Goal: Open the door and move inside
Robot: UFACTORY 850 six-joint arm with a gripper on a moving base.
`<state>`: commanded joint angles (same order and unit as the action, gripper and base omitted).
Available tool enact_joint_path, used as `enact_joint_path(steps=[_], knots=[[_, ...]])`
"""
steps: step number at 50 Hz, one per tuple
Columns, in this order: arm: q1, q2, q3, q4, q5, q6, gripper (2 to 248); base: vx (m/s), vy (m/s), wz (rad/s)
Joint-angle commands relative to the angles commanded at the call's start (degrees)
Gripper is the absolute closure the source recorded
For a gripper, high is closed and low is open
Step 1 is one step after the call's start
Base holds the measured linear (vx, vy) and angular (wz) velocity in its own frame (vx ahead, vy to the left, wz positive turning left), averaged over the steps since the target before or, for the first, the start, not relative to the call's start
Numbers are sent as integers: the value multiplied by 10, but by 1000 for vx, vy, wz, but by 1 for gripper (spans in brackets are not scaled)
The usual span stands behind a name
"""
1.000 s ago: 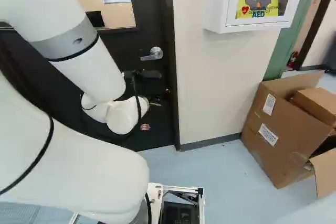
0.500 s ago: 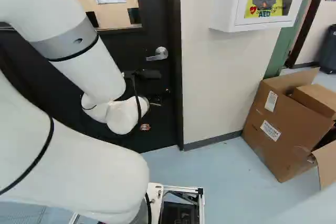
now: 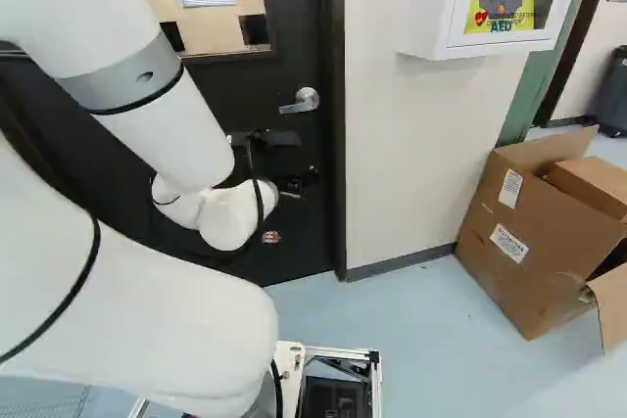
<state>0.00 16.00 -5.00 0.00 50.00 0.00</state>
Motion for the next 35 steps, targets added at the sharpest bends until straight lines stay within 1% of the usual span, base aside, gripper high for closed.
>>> enact_joint_path(steps=[20, 35], knots=[[0, -8, -8, 0, 0, 0, 3, 0, 0, 0], [0, 2, -18, 0, 0, 0, 3, 0, 0, 0]])
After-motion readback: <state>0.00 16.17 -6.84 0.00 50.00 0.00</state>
